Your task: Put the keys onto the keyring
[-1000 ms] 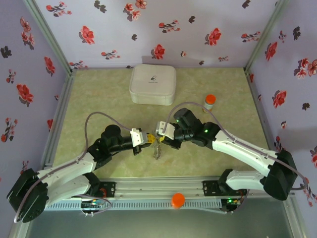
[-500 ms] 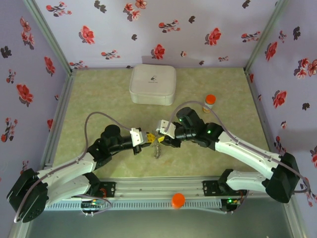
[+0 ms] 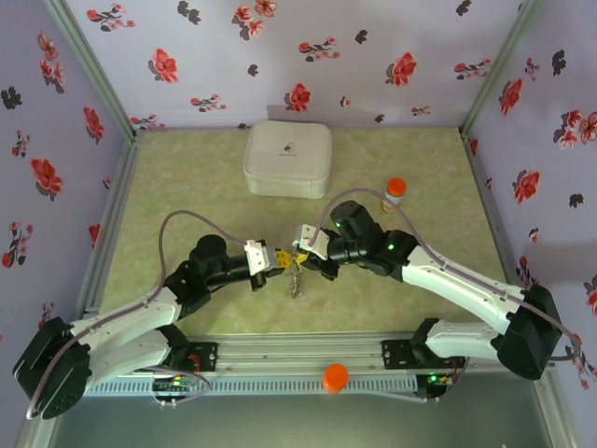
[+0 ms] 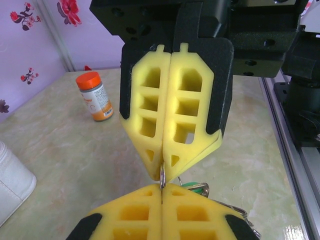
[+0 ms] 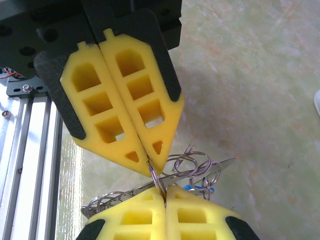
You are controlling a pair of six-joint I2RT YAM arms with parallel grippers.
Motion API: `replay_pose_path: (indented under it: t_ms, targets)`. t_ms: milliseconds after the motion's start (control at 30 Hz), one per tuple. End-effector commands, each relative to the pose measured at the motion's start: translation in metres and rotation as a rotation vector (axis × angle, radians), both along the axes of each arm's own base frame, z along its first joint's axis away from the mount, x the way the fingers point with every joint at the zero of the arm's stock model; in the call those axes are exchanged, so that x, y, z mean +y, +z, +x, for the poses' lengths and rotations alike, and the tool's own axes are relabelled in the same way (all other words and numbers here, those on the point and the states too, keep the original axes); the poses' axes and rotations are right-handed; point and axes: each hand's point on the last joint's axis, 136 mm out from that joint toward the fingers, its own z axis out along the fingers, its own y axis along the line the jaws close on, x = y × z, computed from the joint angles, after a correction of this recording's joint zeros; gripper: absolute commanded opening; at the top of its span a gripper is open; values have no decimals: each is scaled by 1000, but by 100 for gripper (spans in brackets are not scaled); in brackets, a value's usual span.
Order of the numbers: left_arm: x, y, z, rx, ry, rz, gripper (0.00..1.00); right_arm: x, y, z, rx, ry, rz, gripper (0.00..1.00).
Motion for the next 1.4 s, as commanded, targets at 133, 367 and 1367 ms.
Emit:
replay_pose_path:
  t_ms: [133,367,1367]
  targets:
    - [2,4,0,-4,11,25,29,-2,1,4,10,-27,-32,0]
    - [3,2,2,-6,14,73,26,-6,-4,3,-20,-7,-152,0]
    - [-5,12,4,-71,-9,-7,0,-6,44,-3,37,-6,186,34]
